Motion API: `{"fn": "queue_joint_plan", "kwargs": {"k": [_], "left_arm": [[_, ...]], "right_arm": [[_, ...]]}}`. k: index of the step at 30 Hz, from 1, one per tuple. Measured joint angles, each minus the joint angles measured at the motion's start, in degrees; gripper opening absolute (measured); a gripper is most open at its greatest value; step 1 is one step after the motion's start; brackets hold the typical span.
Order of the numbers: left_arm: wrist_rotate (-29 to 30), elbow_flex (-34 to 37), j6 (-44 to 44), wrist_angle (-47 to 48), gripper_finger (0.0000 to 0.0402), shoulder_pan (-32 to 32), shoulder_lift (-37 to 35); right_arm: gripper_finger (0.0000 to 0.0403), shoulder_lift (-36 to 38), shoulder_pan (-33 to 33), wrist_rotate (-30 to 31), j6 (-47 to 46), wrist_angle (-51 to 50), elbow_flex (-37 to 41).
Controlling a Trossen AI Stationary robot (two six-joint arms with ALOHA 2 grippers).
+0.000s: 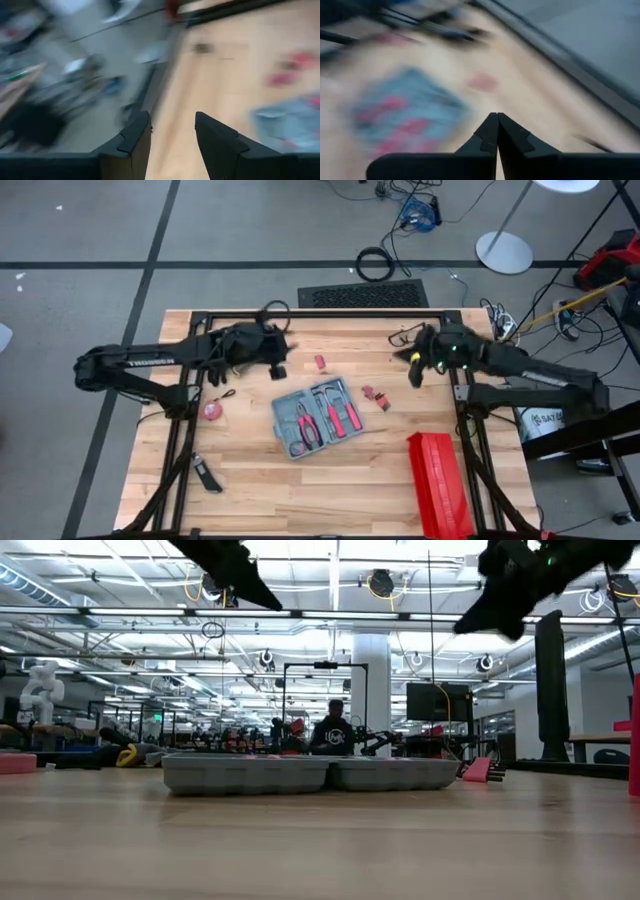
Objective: Prefit tool cases
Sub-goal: Put the red terminal block into the gray prefit tools case
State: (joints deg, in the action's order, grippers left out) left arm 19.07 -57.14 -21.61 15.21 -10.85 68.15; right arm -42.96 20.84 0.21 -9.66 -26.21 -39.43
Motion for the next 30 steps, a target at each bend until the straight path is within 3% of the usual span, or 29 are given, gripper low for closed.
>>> {"fn": "queue_joint_plan", "kwargs": {"k": [1, 3, 5, 12, 22, 26, 30], "left_arm": [[-6.1, 0.3, -1.5, 0.6, 0.0157, -0.9, 0.1], [-15.2, 1.5, -3.3, 0.6, 0.0157, -1.7, 1.3], [-17.6, 2.5, -4.6, 0.7, 0.0157, -2.0, 2.3], [-17.5, 3.0, -4.1, -1.4, 0.0157, -2.0, 5.4], [-15.3, 3.0, -0.5, -6.5, 0.0157, -1.2, 10.6], [-9.4, 3.0, -1.4, -11.2, 0.0157, -1.5, 12.3], [-8.9, 3.0, -2.6, -17.9, 0.0157, -1.9, 14.1]], "right_arm": [[0.0000, 0.8, 0.1, -4.9, -0.9, 7.1, 4.1], [0.0000, 0.7, -1.0, -8.8, -2.9, 19.2, 10.2], [0.0000, -0.9, -2.3, -9.0, -1.7, 26.5, 11.9], [0.0000, -7.3, -5.6, -9.5, 3.1, 32.5, 10.8], [0.0000, -11.4, -5.8, -8.9, 21.3, 45.6, 10.9], [0.0000, -11.6, -5.6, -6.9, 19.9, 50.9, 10.8], [0.0000, -11.6, -3.7, -1.7, 14.0, 46.6, 10.8]]}}
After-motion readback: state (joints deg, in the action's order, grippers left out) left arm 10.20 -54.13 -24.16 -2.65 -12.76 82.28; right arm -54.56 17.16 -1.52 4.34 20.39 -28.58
